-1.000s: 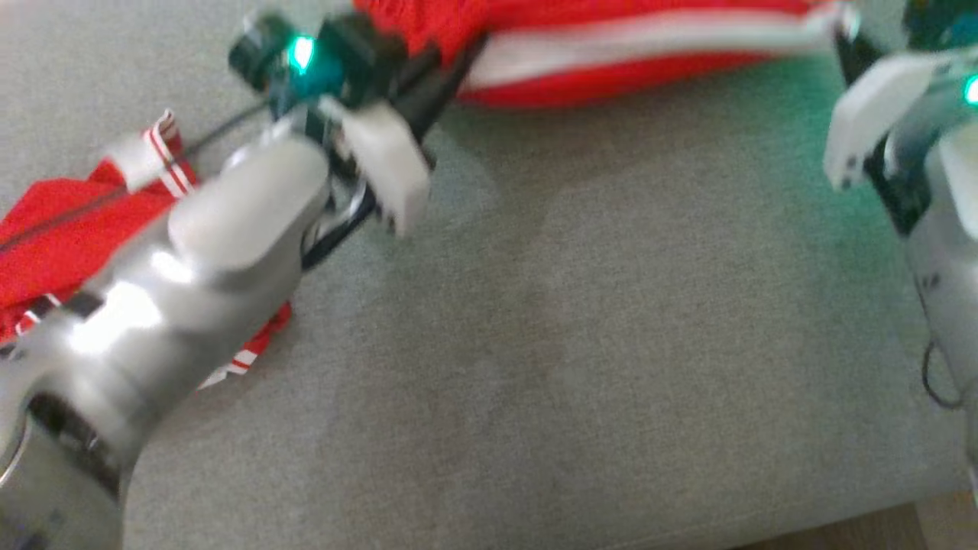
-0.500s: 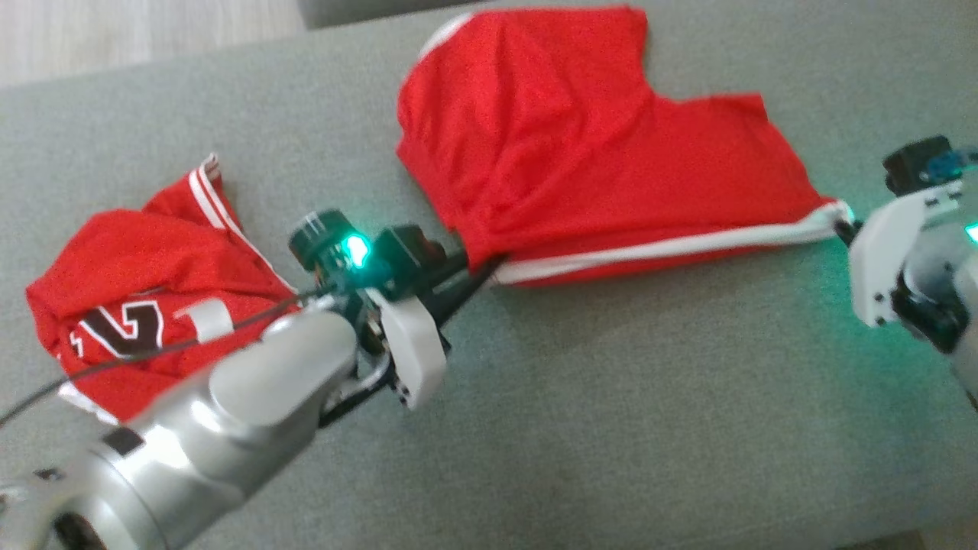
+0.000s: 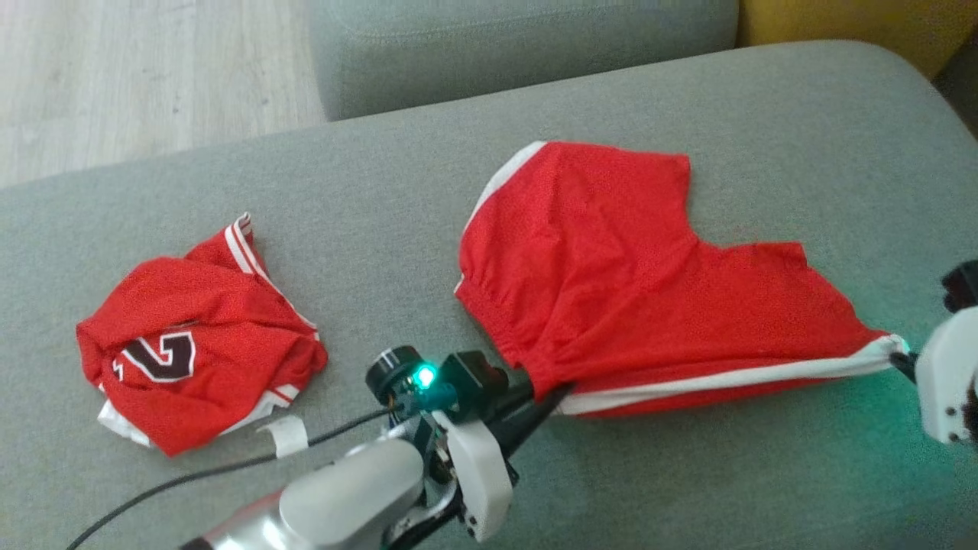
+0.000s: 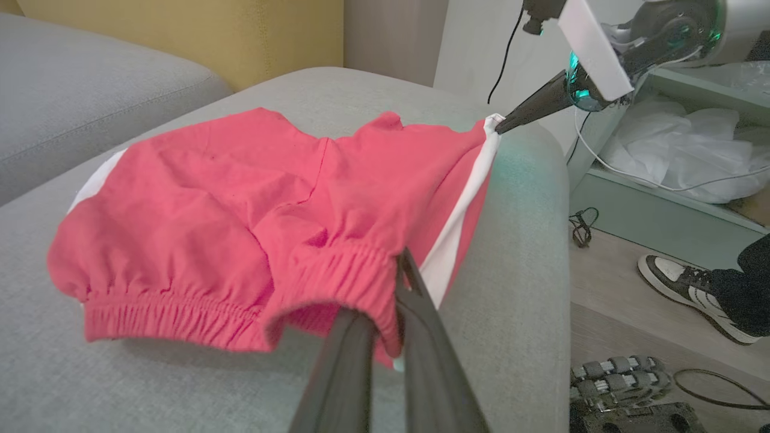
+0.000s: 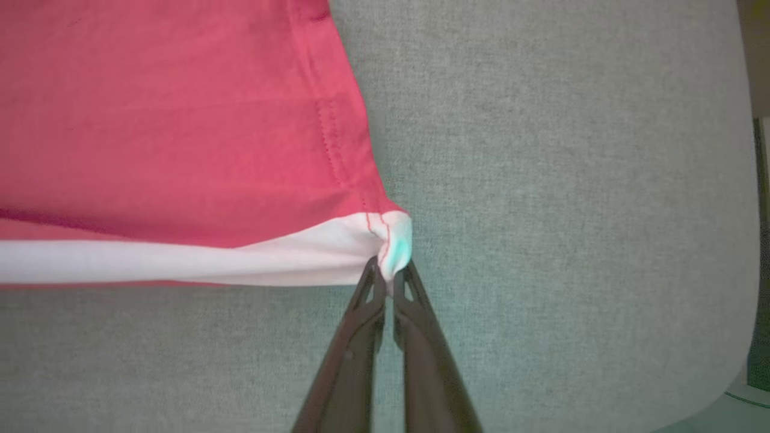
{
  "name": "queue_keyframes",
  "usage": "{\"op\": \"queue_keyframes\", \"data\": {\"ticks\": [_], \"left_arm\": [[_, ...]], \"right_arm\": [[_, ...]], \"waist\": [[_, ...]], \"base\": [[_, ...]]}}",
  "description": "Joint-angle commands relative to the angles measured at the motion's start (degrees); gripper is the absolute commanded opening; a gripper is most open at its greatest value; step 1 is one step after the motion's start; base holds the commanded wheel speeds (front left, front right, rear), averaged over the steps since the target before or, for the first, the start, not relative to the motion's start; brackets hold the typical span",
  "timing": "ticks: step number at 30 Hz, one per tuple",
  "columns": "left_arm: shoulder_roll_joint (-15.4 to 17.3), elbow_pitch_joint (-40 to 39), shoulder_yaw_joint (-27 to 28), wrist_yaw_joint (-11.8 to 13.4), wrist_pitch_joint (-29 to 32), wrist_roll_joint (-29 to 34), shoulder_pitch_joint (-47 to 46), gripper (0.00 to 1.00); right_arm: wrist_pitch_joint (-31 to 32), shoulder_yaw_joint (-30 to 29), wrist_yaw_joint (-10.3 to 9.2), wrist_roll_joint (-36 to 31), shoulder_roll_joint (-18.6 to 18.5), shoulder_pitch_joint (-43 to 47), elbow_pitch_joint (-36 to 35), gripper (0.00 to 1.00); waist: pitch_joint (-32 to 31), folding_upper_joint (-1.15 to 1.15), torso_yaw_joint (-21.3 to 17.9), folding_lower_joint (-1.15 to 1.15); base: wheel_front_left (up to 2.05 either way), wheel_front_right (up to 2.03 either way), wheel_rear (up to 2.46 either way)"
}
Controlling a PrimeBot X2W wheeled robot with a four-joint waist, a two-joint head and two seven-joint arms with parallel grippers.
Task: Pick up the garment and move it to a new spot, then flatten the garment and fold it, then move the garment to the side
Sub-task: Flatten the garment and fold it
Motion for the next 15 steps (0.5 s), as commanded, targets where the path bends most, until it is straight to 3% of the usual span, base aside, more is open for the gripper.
{"op": "queue_keyframes", "data": {"ticks": [1,7,15], "left_arm": [[1.0,-1.8,2.3,0.7,0.2,-0.2,-1.4,0.00],[1.6,-4.7,2.4,1.9,1.2,0.1,-0.5,0.00],[2.1,-5.6,5.7,4.1,0.3,-1.6,-1.8,0.00]], "right_arm": [[0.0,-2.1,-0.05,0.3,-3.4,1.0,-2.6,0.00],[1.8,-11.5,-0.05,-1.7,-2.8,6.4,-9.5,0.00],[4.0,-23.1,-0.05,-9.1,2.9,8.7,-17.3,0.00]], "waist": [[-0.2,0.00,0.3,0.02],[0.5,0.00,1.7,0.02],[2.2,0.00,3.0,0.02]], "base": [[0.00,0.00,0.00],[0.00,0.00,0.00],[0.00,0.00,0.00]]}}
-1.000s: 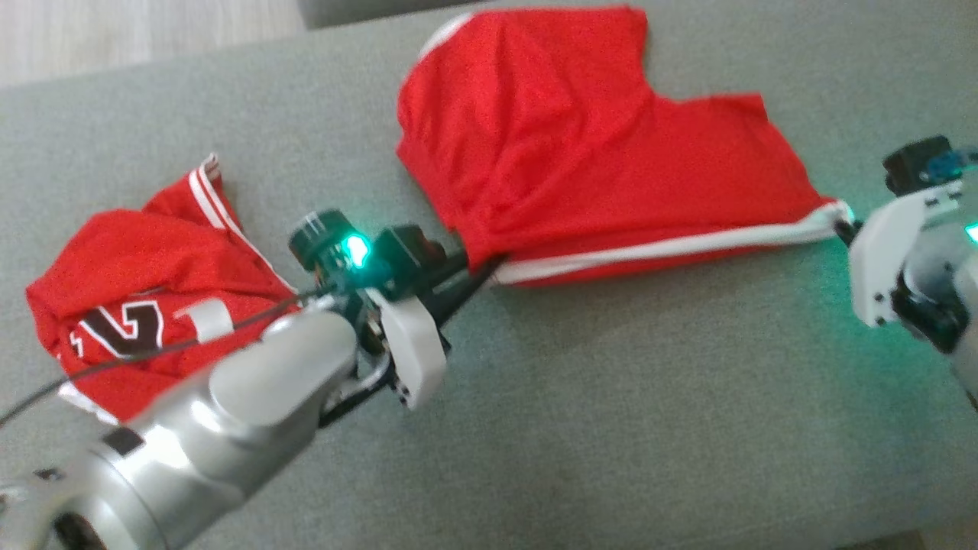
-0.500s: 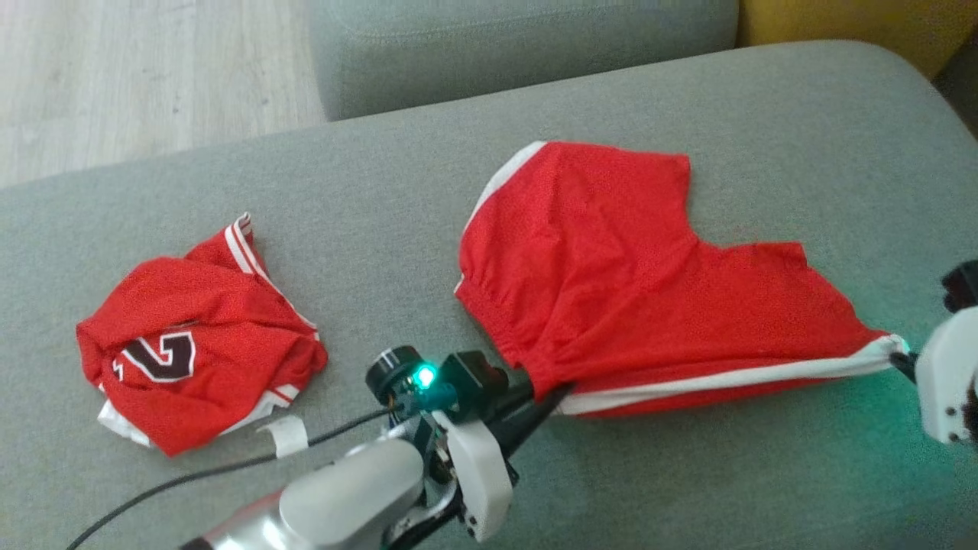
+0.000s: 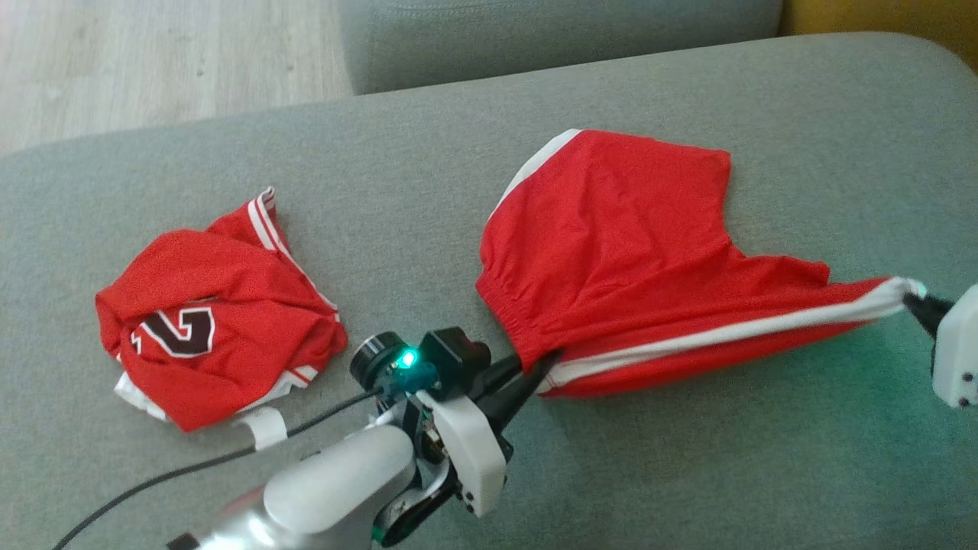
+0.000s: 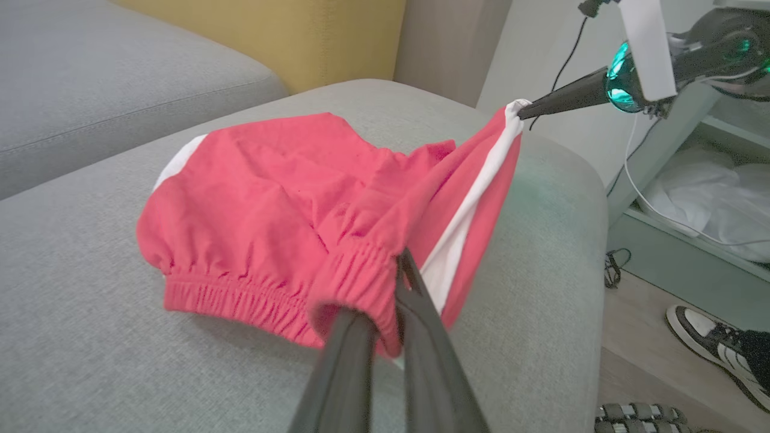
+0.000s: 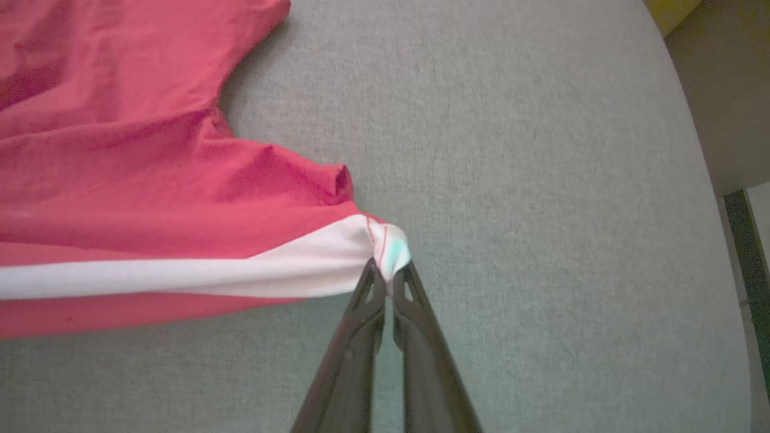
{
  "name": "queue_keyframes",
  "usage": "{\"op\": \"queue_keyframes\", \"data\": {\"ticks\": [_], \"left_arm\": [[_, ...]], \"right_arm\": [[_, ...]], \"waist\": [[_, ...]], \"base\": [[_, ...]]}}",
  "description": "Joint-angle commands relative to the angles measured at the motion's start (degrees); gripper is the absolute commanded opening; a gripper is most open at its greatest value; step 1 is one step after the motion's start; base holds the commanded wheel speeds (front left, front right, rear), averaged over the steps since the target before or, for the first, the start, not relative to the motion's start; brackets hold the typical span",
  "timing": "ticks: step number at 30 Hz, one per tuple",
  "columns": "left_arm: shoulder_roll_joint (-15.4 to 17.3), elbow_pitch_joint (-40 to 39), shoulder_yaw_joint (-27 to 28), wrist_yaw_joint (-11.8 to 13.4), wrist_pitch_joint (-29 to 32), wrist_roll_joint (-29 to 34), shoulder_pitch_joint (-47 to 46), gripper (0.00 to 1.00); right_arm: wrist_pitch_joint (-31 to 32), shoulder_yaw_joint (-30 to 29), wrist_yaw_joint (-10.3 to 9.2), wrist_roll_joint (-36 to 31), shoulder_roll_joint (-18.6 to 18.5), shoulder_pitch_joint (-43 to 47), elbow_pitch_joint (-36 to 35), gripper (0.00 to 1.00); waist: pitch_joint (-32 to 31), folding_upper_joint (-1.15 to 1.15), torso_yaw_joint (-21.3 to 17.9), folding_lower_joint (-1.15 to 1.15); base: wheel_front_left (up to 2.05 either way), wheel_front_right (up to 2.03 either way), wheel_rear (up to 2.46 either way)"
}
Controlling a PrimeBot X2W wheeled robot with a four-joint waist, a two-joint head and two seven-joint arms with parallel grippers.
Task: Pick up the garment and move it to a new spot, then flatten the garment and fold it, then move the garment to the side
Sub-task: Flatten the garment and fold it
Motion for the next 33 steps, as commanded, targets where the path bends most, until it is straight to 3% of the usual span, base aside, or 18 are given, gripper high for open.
{"op": "queue_keyframes", "data": {"ticks": [1,8,15,24,33], "left_arm": [[0.8,-1.4,3.1,0.5,-0.6,-0.5,-3.2,0.00],[-0.7,0.3,6.4,1.8,-2.1,-1.7,-6.1,0.00],[-2.3,1.8,8.7,2.4,-3.3,-2.0,-9.4,0.00],[-5.0,6.0,10.0,2.3,-4.4,-1.4,-14.1,0.00],[-8.1,10.5,9.7,0.8,-5.9,-1.0,-16.7,0.00]], "right_arm": [[-0.2,-2.0,-0.05,-1.5,-1.1,-0.5,-2.8,0.00],[-2.1,-7.3,-0.05,-7.9,4.7,-7.7,-6.9,0.00],[-3.6,-6.3,-0.05,-10.4,6.9,-17.4,-4.3,0.00],[-7.9,-1.1,-0.05,-14.4,9.8,-31.3,7.7,0.00],[-15.0,3.7,-0.05,-16.6,11.0,-39.7,20.6,0.00]], "waist": [[0.5,0.00,0.4,0.00],[4.6,0.00,2.9,0.00],[9.5,0.00,6.0,0.00],[15.6,0.00,10.3,0.00],[18.8,0.00,12.8,0.00]], "base": [[0.00,0.00,0.00],[0.00,0.00,0.00],[0.00,0.00,0.00],[0.00,0.00,0.00],[0.00,0.00,0.00]]}}
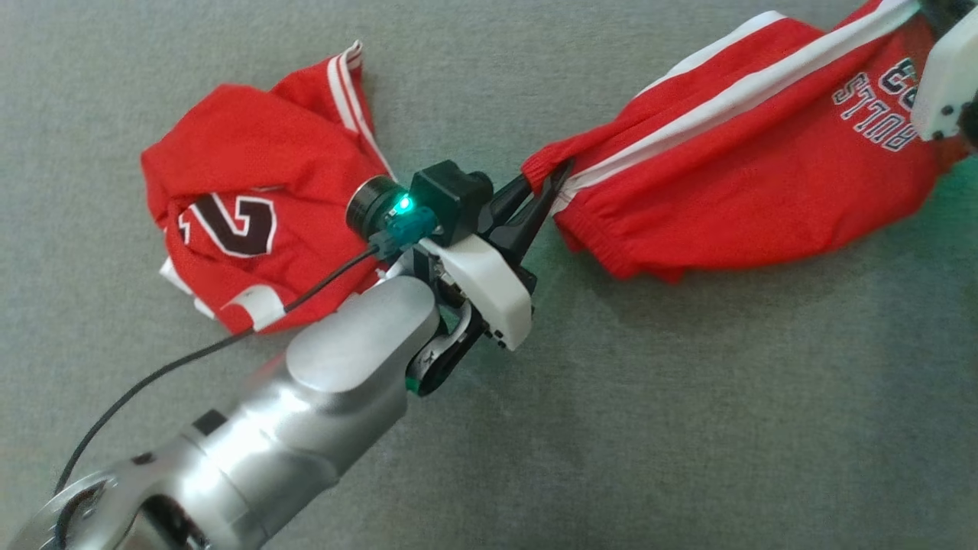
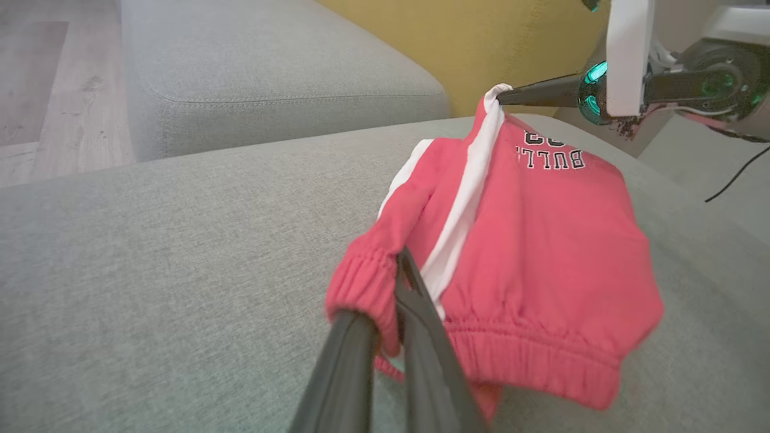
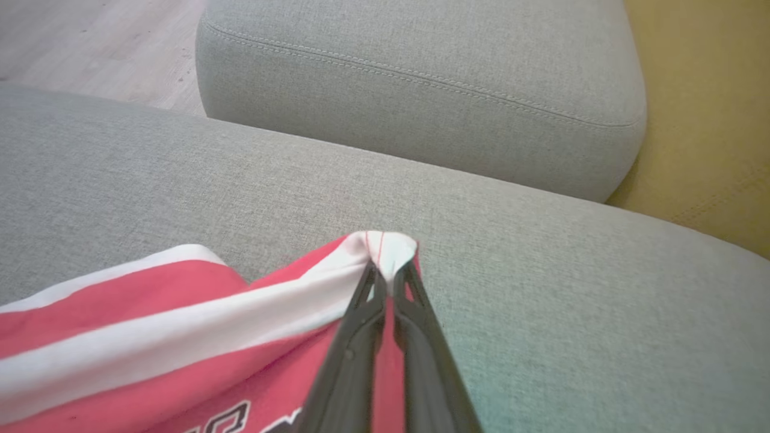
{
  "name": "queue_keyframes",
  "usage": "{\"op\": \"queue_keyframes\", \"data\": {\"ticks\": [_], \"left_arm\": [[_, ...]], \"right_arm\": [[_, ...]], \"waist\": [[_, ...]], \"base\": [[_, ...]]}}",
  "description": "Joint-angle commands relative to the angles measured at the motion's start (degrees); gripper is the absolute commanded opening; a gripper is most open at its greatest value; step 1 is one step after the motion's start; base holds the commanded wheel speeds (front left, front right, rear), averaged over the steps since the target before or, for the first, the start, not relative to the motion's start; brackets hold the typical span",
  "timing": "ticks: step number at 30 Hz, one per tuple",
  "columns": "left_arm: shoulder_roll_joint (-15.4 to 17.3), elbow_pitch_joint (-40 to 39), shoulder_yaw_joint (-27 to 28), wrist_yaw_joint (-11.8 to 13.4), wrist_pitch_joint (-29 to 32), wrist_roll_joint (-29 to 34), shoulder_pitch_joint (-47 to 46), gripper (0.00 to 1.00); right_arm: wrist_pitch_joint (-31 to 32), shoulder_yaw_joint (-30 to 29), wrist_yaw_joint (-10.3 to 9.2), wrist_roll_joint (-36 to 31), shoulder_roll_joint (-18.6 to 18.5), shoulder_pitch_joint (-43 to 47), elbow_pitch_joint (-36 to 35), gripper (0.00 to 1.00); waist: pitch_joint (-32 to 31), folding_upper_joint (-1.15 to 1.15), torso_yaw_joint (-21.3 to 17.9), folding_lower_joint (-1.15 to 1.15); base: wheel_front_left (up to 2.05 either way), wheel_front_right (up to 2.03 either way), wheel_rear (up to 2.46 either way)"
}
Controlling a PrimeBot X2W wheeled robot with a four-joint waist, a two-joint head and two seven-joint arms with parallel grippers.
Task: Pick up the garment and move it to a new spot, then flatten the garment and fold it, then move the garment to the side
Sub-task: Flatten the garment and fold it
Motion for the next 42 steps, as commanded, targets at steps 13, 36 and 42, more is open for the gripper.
{"op": "queue_keyframes", "data": {"ticks": [13,36,42], "left_arm": [[-0.6,4.4,2.6,0.5,-3.2,0.6,-3.2,1.00],[9.1,-7.5,19.1,14.6,-8.2,13.5,9.3,1.00],[9.7,-12.6,24.7,16.1,-8.2,18.6,20.5,1.00]], "right_arm": [[-12.2,1.1,-0.05,-0.1,1.0,-6.6,12.8,1.00],[-37.8,-6.0,-0.05,7.4,10.1,11.2,-2.0,1.00],[-38.2,-12.0,-0.05,3.5,18.7,25.8,-13.0,1.00]], "waist": [[-1.1,0.00,0.7,-0.01],[-16.4,0.00,-4.6,-0.01],[-18.9,0.00,-5.1,-0.01]], "base": [[0.00,0.00,0.00],[0.00,0.00,0.00],[0.00,0.00,0.00]]}}
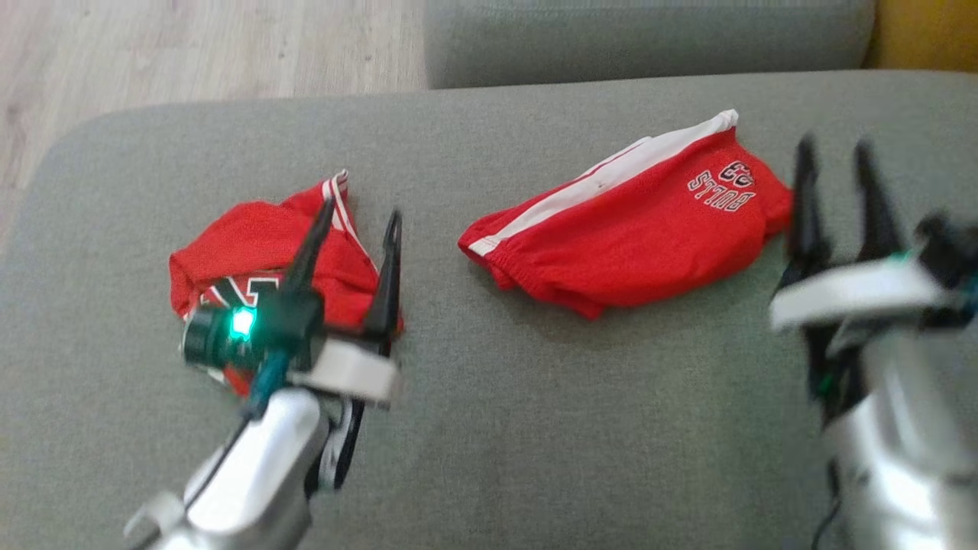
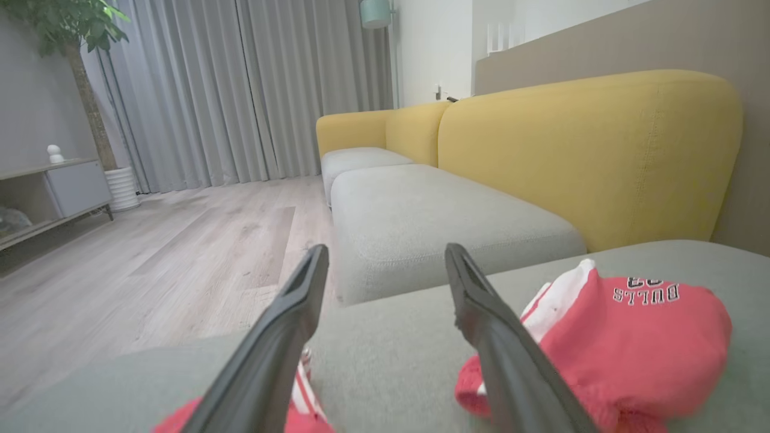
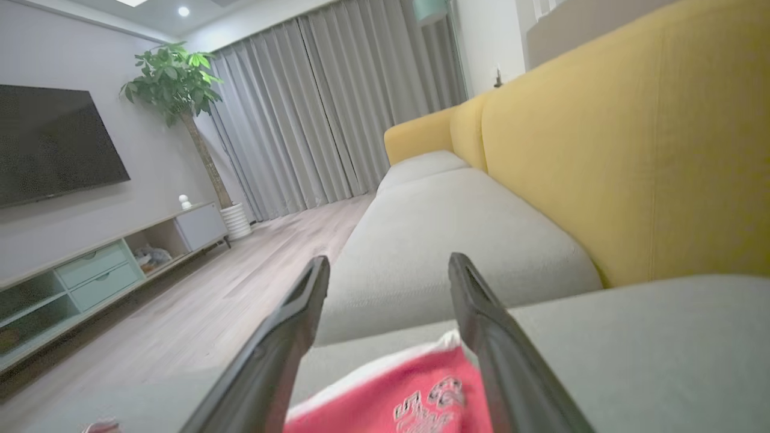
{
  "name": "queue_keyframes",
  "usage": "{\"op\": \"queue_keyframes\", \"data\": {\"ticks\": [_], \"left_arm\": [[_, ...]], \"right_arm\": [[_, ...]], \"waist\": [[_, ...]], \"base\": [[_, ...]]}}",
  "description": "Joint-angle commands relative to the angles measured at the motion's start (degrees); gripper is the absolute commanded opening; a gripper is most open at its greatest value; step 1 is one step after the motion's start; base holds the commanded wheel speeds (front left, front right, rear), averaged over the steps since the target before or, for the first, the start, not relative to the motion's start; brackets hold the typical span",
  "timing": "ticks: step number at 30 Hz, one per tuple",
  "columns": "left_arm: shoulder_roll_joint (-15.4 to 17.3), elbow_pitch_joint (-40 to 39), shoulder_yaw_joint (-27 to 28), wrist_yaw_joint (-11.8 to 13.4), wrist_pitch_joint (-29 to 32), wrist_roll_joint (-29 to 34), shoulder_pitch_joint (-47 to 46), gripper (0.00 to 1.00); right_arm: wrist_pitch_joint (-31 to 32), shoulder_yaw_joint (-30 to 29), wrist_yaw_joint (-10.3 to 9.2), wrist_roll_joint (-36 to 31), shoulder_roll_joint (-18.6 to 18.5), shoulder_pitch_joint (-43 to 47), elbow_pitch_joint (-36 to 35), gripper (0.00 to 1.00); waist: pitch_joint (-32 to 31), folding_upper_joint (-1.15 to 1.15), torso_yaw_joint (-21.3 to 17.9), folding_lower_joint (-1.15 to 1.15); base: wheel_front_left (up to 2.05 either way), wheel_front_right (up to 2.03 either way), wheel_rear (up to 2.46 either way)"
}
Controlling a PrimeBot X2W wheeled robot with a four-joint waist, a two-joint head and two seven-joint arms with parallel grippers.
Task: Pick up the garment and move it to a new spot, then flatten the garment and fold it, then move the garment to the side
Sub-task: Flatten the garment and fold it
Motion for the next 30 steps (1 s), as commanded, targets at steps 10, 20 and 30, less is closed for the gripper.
{"op": "queue_keyframes", "data": {"ticks": [10,20,30], "left_arm": [[-1.6,-3.8,8.4,-0.1,-0.4,6.9,12.0,1.00],[-4.9,-3.8,13.1,-4.9,-0.4,11.4,10.5,1.00],[-8.1,-2.6,15.7,-8.2,-0.4,14.9,7.7,1.00]], "right_arm": [[-0.6,1.4,-0.04,-2.4,4.3,16.8,-9.3,1.00],[7.1,-6.2,-0.04,-7.6,4.3,8.2,-6.0,1.00],[18.1,-23.2,-0.04,-18.9,3.0,-9.8,8.5,1.00]], "waist": [[-1.6,0.00,0.5,0.01],[5.6,0.00,2.8,0.01],[11.4,0.00,5.4,0.01]], "base": [[0.00,0.00,0.00],[0.00,0.00,0.00],[0.00,0.00,0.00]]}}
